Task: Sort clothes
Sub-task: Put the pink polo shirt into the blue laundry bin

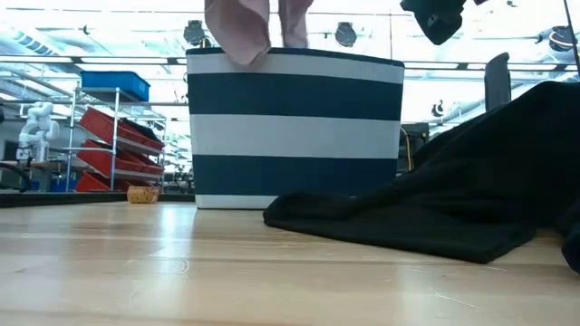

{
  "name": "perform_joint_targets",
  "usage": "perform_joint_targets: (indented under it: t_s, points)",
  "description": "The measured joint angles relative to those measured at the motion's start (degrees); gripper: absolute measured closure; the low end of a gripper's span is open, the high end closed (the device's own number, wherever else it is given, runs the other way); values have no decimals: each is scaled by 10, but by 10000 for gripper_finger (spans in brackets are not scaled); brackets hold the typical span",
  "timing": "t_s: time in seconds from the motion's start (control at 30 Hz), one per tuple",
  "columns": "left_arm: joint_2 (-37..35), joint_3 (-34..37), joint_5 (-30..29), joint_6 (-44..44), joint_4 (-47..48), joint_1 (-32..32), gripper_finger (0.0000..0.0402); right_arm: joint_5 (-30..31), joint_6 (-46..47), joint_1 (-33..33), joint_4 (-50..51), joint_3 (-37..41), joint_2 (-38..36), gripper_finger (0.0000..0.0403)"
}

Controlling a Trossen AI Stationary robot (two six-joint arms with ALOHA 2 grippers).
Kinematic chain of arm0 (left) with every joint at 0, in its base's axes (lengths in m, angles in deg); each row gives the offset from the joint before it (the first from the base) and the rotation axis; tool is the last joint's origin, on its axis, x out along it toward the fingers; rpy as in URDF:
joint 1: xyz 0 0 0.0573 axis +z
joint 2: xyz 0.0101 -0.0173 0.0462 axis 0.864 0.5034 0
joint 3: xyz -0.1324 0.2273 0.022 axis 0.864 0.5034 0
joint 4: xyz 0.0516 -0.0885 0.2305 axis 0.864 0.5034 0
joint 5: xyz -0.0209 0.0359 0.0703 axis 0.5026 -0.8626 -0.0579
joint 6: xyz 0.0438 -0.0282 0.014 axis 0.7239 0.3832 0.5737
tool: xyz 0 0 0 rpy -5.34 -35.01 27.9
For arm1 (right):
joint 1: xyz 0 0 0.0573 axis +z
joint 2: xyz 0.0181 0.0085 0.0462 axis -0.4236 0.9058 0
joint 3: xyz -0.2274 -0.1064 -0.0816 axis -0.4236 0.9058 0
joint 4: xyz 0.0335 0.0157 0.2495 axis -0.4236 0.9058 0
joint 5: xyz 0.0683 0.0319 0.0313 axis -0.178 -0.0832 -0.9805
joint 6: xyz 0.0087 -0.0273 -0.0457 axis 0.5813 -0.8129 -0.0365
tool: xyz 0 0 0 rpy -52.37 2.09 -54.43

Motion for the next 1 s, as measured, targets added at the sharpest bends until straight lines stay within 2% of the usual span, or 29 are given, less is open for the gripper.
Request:
perform_joint_targets:
  t_s: [0.1,0.17,0.33,0.43,0.5,0.77,1.0]
  points:
    - [17,-23,11,-5,12,58,359,26,-4,0,0,0,0,339]
    - [33,-35,31,-45,23,100,359,40,-10,0,-2,0,0,339]
    - [80,-43,145,-185,73,194,359,42,-21,0,-14,0,0,339]
    - [116,-43,215,-249,126,217,359,40,-21,0,-11,0,0,339]
    - [139,-43,248,-252,168,219,359,40,-21,0,-2,0,0,339]
    - [209,-43,247,-227,372,216,359,39,-13,0,38,0,0,339]
    - [216,-43,228,-191,542,216,359,39,-3,0,68,0,0,339]
